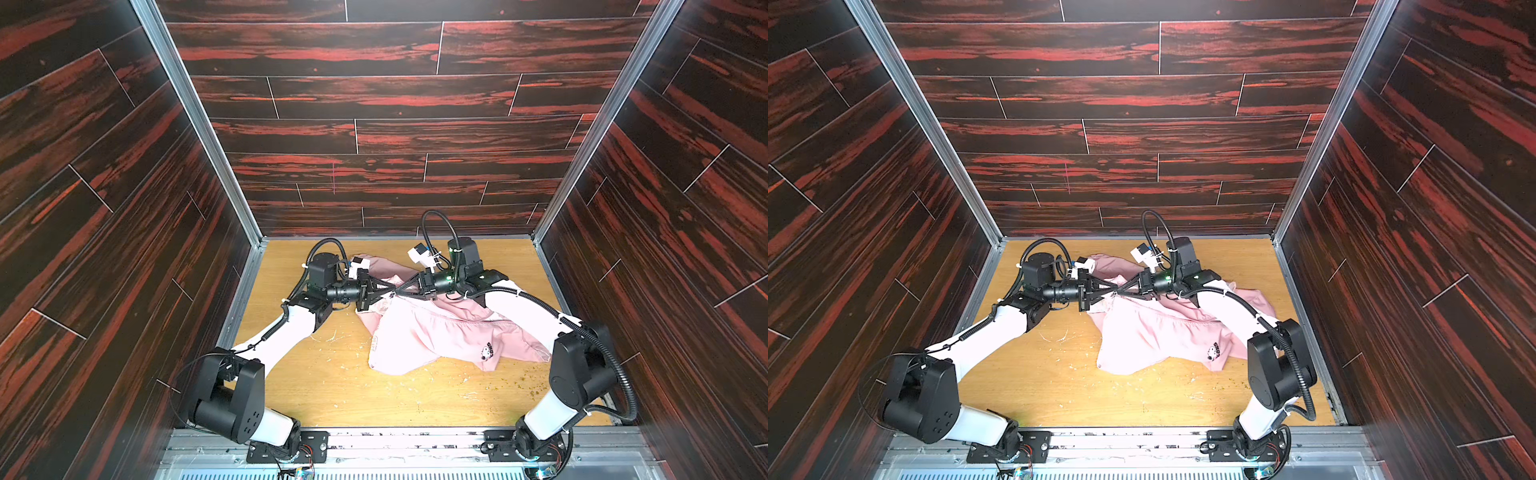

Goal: Zip up the jacket
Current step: 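Hold both zipper edges together with the grippers facing each other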

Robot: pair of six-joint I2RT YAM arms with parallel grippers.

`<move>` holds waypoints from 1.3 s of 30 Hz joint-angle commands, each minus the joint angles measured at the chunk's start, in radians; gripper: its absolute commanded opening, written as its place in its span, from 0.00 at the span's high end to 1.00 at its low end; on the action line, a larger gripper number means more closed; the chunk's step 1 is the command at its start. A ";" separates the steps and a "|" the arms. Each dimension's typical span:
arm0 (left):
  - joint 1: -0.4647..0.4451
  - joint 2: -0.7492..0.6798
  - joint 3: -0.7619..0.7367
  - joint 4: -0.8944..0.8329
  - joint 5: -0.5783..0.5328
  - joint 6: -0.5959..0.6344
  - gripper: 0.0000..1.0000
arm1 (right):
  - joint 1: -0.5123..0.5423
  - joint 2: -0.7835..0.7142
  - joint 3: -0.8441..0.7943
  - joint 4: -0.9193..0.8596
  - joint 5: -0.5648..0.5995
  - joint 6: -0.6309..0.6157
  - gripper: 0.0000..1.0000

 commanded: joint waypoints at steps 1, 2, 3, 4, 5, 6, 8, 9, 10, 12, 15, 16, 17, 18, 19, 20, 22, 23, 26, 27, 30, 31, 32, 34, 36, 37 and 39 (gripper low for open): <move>-0.002 0.001 0.028 0.007 0.013 -0.006 1.00 | 0.008 0.021 0.024 0.010 -0.018 -0.006 0.92; -0.002 0.001 0.028 0.004 0.012 -0.004 1.00 | 0.009 0.021 0.025 0.010 -0.017 -0.007 0.93; -0.002 0.000 0.029 -0.001 0.011 -0.001 1.00 | 0.007 0.020 0.027 0.010 -0.019 -0.007 0.94; -0.002 0.001 0.028 -0.006 0.010 0.001 0.99 | 0.007 0.018 0.027 0.010 -0.019 -0.005 0.95; -0.002 0.000 0.028 -0.012 0.008 0.005 0.98 | 0.008 0.017 0.026 0.012 -0.019 -0.005 0.96; -0.002 0.000 0.028 -0.017 0.005 0.008 0.97 | 0.010 0.014 0.025 0.011 -0.018 -0.003 0.97; -0.002 -0.001 0.030 -0.022 -0.001 0.010 0.92 | 0.009 0.011 0.024 0.013 -0.018 0.001 1.00; -0.002 -0.002 0.029 -0.030 -0.004 0.013 0.87 | 0.010 0.009 0.024 0.012 -0.018 0.003 1.00; -0.002 -0.004 0.031 -0.037 -0.008 0.017 0.80 | 0.010 0.009 0.023 0.011 -0.018 0.005 1.00; -0.002 -0.008 0.031 -0.050 -0.017 0.027 0.65 | 0.010 0.008 0.021 0.007 -0.013 0.009 1.00; -0.002 -0.022 0.037 -0.088 -0.031 0.052 0.47 | 0.010 0.009 0.019 0.000 -0.002 0.015 1.00; -0.002 -0.026 0.039 -0.102 -0.037 0.063 0.43 | 0.009 0.010 0.019 -0.003 0.002 0.019 1.00; -0.002 -0.032 0.040 -0.119 -0.043 0.073 0.41 | 0.009 0.012 0.019 -0.005 0.004 0.021 1.00; 0.000 -0.039 0.041 -0.133 -0.050 0.083 0.39 | 0.011 0.014 0.020 -0.009 0.006 0.023 1.00; 0.000 -0.044 0.039 -0.146 -0.055 0.093 0.39 | 0.010 0.016 0.020 -0.012 0.008 0.025 1.00; 0.000 -0.050 0.040 -0.164 -0.062 0.104 0.38 | 0.010 0.017 0.022 -0.017 0.013 0.026 1.00; 0.000 -0.061 0.035 -0.200 -0.074 0.127 0.38 | 0.012 0.017 0.024 -0.026 0.023 0.027 1.00; 0.000 -0.070 0.033 -0.216 -0.080 0.139 0.38 | 0.012 0.020 0.025 -0.030 0.027 0.028 1.00; 0.000 -0.086 0.026 -0.237 -0.101 0.153 0.39 | 0.012 0.022 0.028 -0.042 0.035 0.028 1.00; 0.000 -0.091 0.025 -0.240 -0.108 0.154 0.41 | 0.012 0.023 0.027 -0.047 0.038 0.026 1.00; -0.001 -0.097 0.020 -0.241 -0.126 0.154 0.46 | 0.013 0.025 0.028 -0.060 0.048 0.025 1.00; 0.000 -0.099 0.018 -0.241 -0.129 0.153 0.48 | 0.013 0.024 0.028 -0.066 0.051 0.024 1.00; 0.001 -0.101 0.017 -0.241 -0.132 0.152 0.51 | 0.013 0.025 0.028 -0.069 0.056 0.023 1.00; 0.001 -0.102 0.014 -0.238 -0.131 0.149 0.54 | 0.014 0.024 0.028 -0.076 0.062 0.023 1.00; 0.001 -0.105 0.008 -0.241 -0.131 0.148 0.54 | 0.014 0.024 0.030 -0.080 0.067 0.023 1.00; 0.000 -0.108 0.004 -0.243 -0.131 0.152 0.52 | 0.015 0.024 0.031 -0.082 0.071 0.023 1.00; 0.000 -0.119 -0.003 -0.252 -0.134 0.168 0.46 | 0.015 0.024 0.032 -0.084 0.075 0.027 1.00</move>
